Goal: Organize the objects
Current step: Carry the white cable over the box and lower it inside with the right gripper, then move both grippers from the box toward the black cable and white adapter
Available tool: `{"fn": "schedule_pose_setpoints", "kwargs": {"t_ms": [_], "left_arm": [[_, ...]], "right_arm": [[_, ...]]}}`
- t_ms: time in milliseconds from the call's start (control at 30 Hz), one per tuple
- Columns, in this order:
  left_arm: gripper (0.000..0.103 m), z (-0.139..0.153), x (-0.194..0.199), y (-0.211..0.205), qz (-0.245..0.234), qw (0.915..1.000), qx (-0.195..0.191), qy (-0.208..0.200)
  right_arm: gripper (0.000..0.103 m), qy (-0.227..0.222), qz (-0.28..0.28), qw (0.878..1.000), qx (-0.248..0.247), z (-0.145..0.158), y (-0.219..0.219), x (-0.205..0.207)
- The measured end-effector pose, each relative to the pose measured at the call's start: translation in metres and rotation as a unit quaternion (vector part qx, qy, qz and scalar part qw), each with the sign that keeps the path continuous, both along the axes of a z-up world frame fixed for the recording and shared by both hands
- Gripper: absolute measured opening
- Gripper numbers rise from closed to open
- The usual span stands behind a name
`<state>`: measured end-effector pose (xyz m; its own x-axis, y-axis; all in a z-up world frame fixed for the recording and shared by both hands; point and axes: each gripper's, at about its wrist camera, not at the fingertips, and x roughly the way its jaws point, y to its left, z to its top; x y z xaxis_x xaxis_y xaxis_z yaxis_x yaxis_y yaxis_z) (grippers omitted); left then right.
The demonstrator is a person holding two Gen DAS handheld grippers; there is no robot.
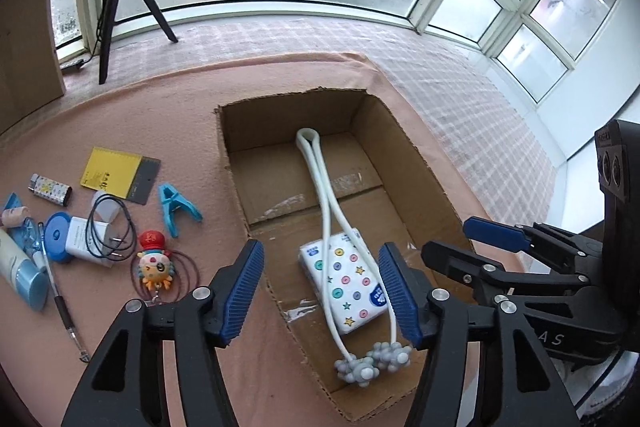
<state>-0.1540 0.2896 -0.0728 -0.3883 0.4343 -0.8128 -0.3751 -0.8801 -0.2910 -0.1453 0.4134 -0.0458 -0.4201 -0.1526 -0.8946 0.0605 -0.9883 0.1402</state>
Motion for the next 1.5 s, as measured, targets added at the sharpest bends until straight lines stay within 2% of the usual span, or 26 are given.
{"fn": "schedule_pose_setpoints", "kwargs": {"t_ms": [167,433,700,733,933,1133,1500], "left_arm": [[0.067,0.005,0.005,-0.02,0.012,0.9998,-0.01,0.011],[0.069,0.016,0.024,-0.059,0.031,0.9987,-0.026,0.031],[0.069,0.011,0.036,-0.121,0.07,0.997,-0.028,0.019],[0.069,0.01,0.037,-0.131,0.077,0.9964,-0.029,0.017],[0.069,0.004,0.045,-0.183,0.114,0.9931,-0.027,0.007],[0.069,0.001,0.051,-0.227,0.145,0.9891,-0.028,0.003],[0.069,-0.014,0.062,-0.294,0.194,0.9803,-0.03,-0.018]], "right_arm": [[0.057,0.005,0.004,1.0,-0.005,0.001,-0.005,0.003],[0.057,0.032,0.028,0.999,0.005,0.011,-0.045,0.014],[0.059,0.093,0.026,0.994,-0.044,0.024,-0.075,0.025],[0.063,0.086,0.034,0.995,-0.043,0.024,-0.081,0.024],[0.063,0.06,0.058,0.995,-0.045,0.021,-0.116,0.02],[0.063,0.037,0.053,0.996,-0.068,0.017,-0.135,0.022],[0.063,0.061,0.032,0.993,-0.093,0.012,-0.144,0.032]]}}
